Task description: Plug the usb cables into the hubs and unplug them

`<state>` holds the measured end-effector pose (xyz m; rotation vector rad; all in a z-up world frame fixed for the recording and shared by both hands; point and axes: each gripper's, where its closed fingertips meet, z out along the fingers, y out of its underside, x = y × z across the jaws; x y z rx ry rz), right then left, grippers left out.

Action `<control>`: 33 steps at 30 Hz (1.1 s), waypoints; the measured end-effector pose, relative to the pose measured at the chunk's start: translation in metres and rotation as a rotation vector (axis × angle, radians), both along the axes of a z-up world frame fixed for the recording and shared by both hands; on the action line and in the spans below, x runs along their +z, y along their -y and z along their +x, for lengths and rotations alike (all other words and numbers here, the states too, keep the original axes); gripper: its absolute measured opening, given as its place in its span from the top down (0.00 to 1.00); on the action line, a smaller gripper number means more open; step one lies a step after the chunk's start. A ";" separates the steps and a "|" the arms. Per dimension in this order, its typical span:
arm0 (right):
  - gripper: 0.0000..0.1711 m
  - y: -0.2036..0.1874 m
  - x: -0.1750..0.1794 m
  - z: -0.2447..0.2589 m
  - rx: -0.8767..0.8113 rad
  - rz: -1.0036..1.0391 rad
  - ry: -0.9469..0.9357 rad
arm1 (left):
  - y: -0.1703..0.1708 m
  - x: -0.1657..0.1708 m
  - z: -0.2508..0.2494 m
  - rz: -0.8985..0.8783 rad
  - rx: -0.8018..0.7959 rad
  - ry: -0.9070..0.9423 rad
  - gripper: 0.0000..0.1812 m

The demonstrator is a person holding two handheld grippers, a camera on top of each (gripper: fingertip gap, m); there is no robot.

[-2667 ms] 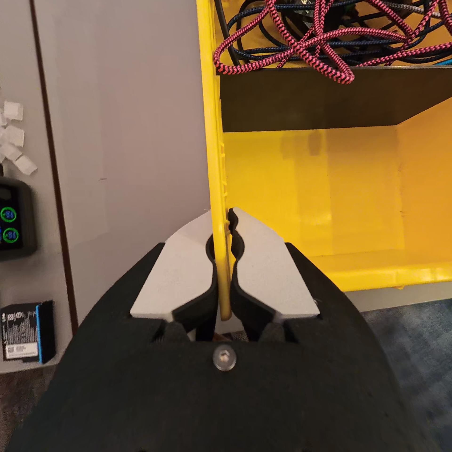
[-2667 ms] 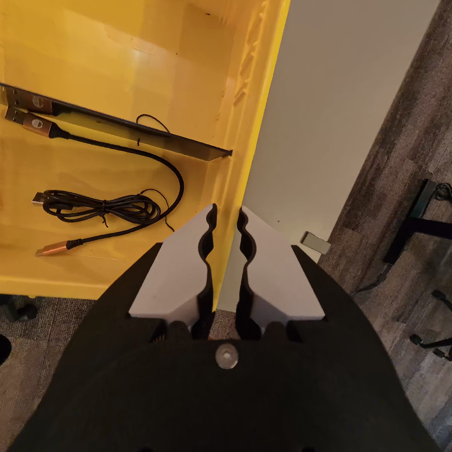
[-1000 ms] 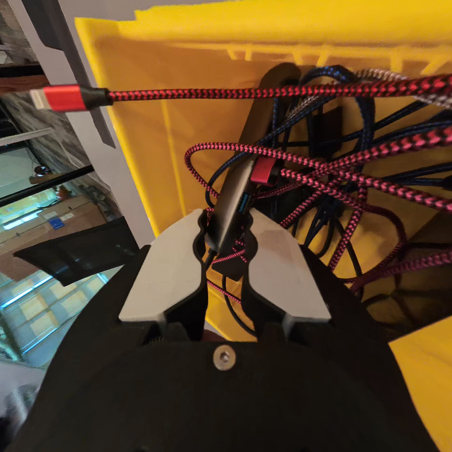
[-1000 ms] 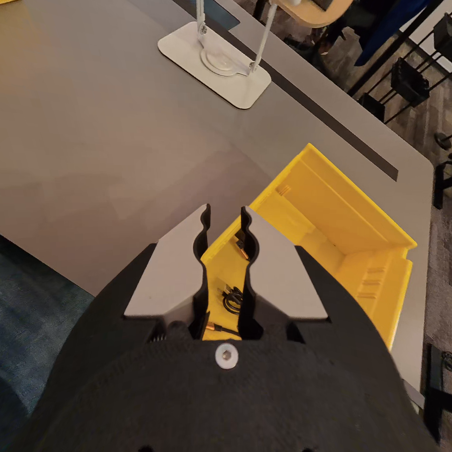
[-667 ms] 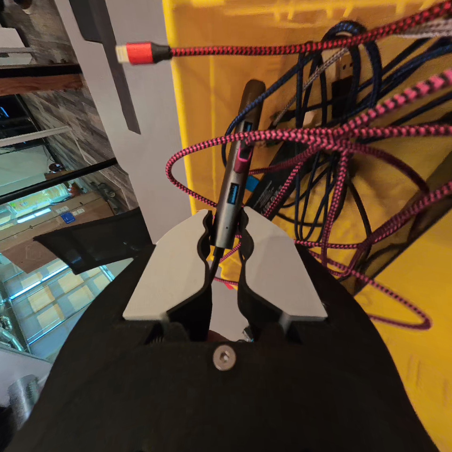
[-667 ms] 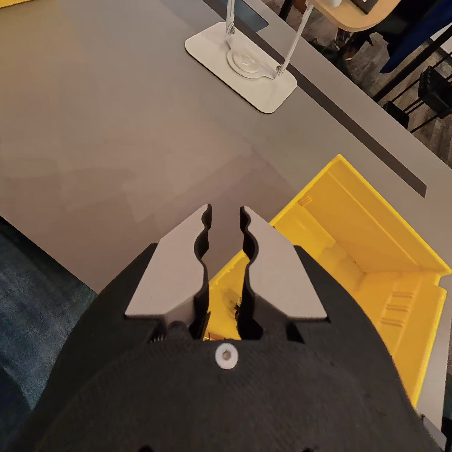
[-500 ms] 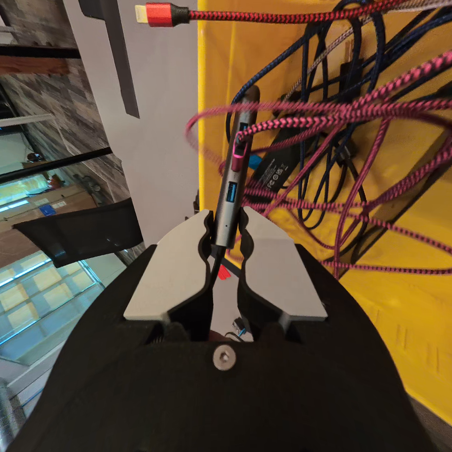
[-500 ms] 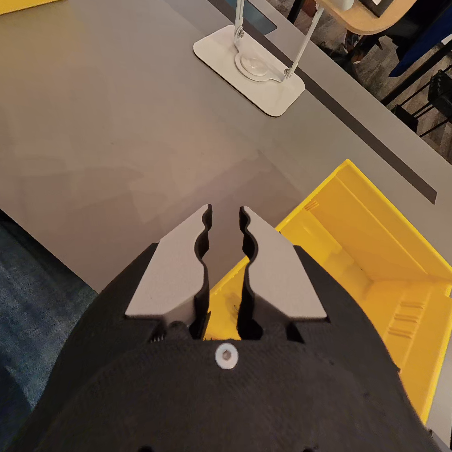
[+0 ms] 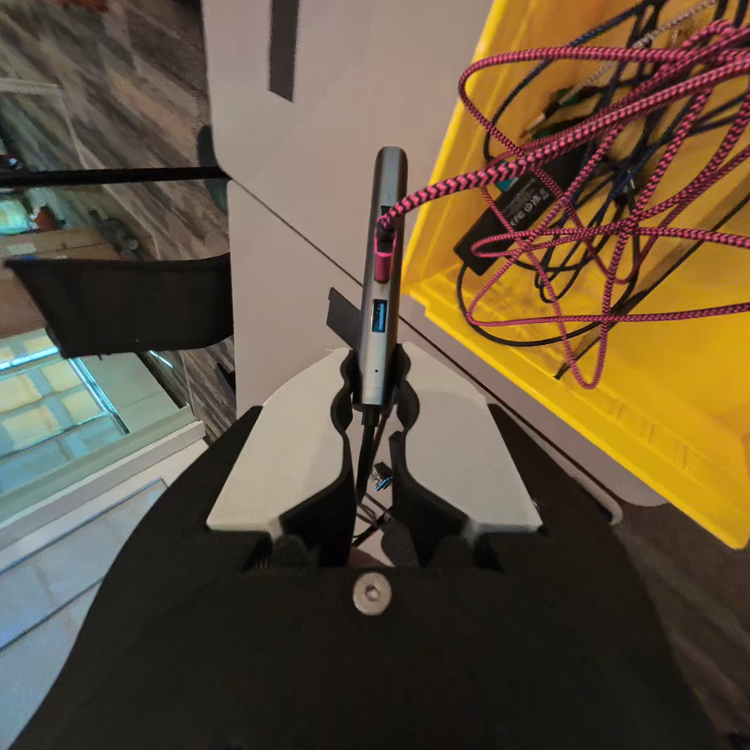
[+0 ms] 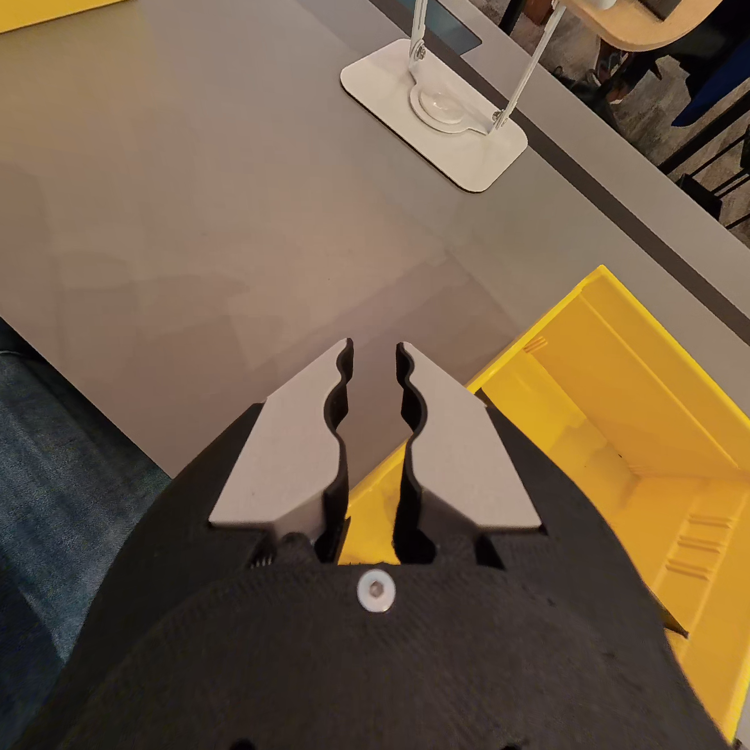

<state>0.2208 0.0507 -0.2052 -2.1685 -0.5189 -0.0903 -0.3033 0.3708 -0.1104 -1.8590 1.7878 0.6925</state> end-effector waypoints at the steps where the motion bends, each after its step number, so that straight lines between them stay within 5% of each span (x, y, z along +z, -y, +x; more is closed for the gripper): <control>1: 0.89 0.000 0.000 -0.001 0.004 0.000 -0.005 | 0.002 0.007 -0.002 0.007 0.019 0.040 0.90; 14: 0.89 -0.004 0.001 -0.022 0.069 0.006 -0.046 | -0.007 0.093 -0.027 0.161 0.221 0.449 0.91; 23: 0.89 -0.003 -0.001 -0.037 0.108 -0.008 -0.087 | -0.012 0.140 -0.005 0.181 0.245 0.650 0.91; 33: 0.89 -0.002 -0.004 -0.050 0.143 -0.024 -0.127 | -0.024 0.232 0.043 0.177 0.187 0.855 0.91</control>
